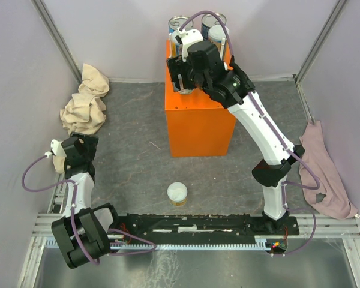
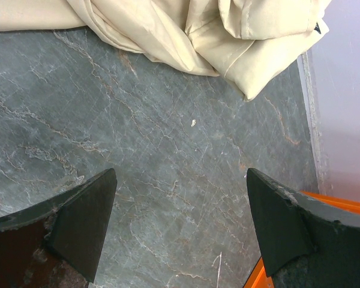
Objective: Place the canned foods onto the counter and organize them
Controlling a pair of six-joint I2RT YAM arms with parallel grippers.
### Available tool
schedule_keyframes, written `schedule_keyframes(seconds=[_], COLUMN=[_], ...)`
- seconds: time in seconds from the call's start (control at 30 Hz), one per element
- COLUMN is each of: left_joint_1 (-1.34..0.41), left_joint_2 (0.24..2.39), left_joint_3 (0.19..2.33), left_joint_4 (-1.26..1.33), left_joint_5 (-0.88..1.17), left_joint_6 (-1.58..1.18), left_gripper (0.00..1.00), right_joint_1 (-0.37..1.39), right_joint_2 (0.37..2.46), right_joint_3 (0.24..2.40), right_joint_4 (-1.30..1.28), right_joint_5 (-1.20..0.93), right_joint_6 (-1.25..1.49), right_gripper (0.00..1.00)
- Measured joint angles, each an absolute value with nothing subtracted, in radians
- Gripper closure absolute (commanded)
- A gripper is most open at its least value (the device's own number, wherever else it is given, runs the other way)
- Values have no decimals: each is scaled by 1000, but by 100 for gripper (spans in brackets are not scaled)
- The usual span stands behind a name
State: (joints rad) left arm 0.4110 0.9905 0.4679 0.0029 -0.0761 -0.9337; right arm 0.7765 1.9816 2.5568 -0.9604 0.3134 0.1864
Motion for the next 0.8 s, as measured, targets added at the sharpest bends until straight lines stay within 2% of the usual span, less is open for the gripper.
schedule_keyframes(seconds=[0.47, 0.8], left_joint_1=[411, 411], left_joint_2=[991, 991], left_joint_3=[467, 467], left_joint_4=[3, 3], left_joint_5=[-76, -76], left_joint_6=[-934, -934], left_gripper=[5, 5], right_joint_1=[776, 777], right_joint_2=[1966, 1917], right_joint_3=[2471, 2379], right_joint_4=[-928, -879], right_joint_5=[317, 323], right_joint_6=[191, 224], right_gripper=[14, 22])
